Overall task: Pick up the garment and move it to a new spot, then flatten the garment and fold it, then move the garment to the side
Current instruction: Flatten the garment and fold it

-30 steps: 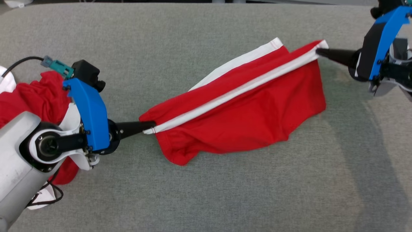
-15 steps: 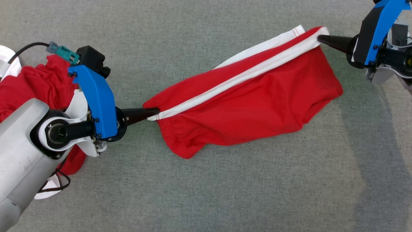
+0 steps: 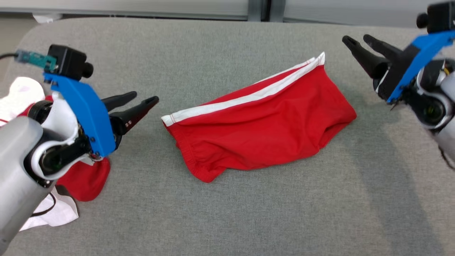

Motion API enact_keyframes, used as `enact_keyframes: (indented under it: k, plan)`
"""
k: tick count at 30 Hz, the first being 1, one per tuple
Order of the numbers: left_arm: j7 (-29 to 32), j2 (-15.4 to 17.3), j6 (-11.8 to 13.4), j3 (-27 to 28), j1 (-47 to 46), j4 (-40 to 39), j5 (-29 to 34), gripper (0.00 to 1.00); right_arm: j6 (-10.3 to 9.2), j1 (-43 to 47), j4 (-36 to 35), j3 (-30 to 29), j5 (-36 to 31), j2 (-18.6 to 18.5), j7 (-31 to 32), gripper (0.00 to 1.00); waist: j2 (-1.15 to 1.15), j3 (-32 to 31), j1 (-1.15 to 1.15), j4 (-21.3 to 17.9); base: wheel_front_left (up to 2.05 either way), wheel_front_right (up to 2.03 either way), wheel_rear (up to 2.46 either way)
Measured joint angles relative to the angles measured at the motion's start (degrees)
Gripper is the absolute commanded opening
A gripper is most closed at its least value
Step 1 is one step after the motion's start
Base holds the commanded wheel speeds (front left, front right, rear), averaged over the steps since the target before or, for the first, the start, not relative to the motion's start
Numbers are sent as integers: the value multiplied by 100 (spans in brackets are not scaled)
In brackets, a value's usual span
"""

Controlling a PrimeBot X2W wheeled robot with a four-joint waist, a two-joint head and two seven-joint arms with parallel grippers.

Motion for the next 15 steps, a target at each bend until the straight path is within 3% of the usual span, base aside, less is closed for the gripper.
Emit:
enact_keyframes:
  k: [4, 6, 10, 13, 15]
  plan:
    - [-1247, 96, 22, 16, 273, -59, 933, 100, 1, 480, -85, -90, -13, 81, -1140, 100, 0, -272, 0, -43, 0, 0, 0]
    - [-1859, 71, 221, 73, 455, -35, 1248, 100, 1, 725, -76, -119, -43, 98, -1671, 100, 0, -419, 0, -53, 0, 0, 0]
    - [-3192, -219, 884, 137, 1017, 16, 1823, 100, 1, 1243, -101, -497, -236, 177, -2048, 100, -1, -703, -1, -64, 0, 0, 0]
    - [-3960, -404, 1482, 141, 1464, 69, 2257, 100, 1, 1670, -238, -1670, -906, 280, -2063, 100, -1, -839, 0, -103, 0, 0, 0]
    - [-4163, -644, 1757, 276, 1785, 45, 2356, 100, 1, 2190, -357, -2329, -1549, 414, -2067, 100, -1, -909, -1, -114, 0, 0, 0]
